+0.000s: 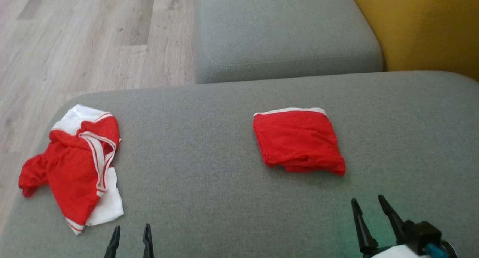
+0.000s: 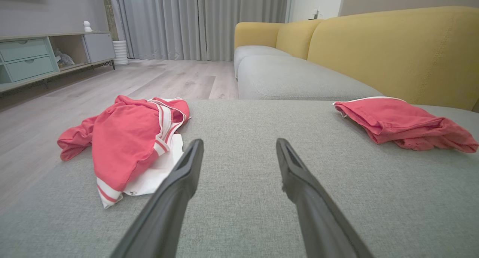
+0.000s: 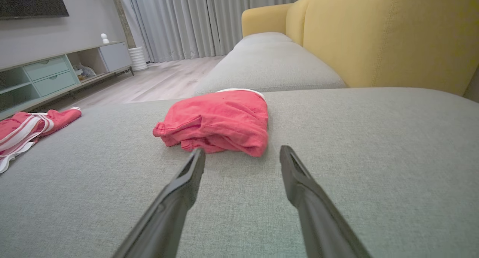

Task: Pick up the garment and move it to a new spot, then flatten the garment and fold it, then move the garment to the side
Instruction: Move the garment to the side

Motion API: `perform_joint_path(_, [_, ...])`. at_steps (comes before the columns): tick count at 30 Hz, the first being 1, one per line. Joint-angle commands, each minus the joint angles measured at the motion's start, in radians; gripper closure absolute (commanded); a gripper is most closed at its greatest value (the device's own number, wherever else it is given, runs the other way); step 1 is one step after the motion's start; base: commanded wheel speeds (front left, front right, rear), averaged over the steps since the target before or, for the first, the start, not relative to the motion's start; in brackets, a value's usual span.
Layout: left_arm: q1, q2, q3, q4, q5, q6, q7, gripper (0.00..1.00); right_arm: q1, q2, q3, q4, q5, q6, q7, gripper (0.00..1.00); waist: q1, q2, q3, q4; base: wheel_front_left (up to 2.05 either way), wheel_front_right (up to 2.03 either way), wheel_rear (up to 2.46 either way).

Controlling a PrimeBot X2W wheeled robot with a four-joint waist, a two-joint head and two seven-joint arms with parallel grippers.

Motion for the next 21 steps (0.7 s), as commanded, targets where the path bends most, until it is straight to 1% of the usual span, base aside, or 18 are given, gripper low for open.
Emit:
perform_joint_path(1, [-0.055,-0.005,0.024,-0.034,-0.003,-0.003,-0.005,0.00,-0.053,-0.002,0.010,-0.019,0.010,0.007,-0.013,0.00,0.0000,0.0000,0.018,0.009,0.00,0.00,0.00])
perform_joint_path(6, [-0.074,-0.005,0.004,-0.050,-0.002,0.000,-0.005,0.00,-0.123,0.001,-0.010,0.033,0.050,0.007,-0.013,0.00,0.0000,0.0000,0.071,0.031,0.00,0.00,0.00])
perform_joint_path(10, [-0.098,-0.005,-0.030,-0.067,0.000,0.004,-0.005,0.00,-0.249,-0.009,-0.012,0.127,0.133,0.007,-0.007,0.00,0.0000,0.0000,0.129,0.060,0.00,0.00,0.00])
perform_joint_path(12, [-0.118,-0.005,-0.047,-0.078,0.001,0.007,-0.005,0.00,-0.332,-0.022,-0.008,0.181,0.194,0.007,0.035,0.00,0.0000,0.0000,0.173,0.074,0.00,0.00,0.00])
perform_joint_path(15, [-0.162,-0.005,-0.073,-0.092,-0.001,0.011,-0.005,0.00,-0.463,-0.058,-0.011,0.262,0.266,0.007,0.123,0.00,0.0000,0.0000,0.235,0.097,0.00,0.00,0.00])
perform_joint_path(18, [-0.203,-0.005,-0.099,-0.097,-0.004,0.014,-0.005,0.00,-0.570,-0.103,-0.007,0.347,0.301,0.007,0.199,0.00,0.0000,0.0000,0.282,0.119,0.00,0.00,0.00])
perform_joint_path(21, [-0.233,-0.005,-0.122,-0.096,-0.010,0.019,-0.005,0.00,-0.642,-0.137,0.004,0.432,0.318,0.007,0.259,0.00,0.0000,0.0000,0.314,0.138,0.00,0.00,0.00])
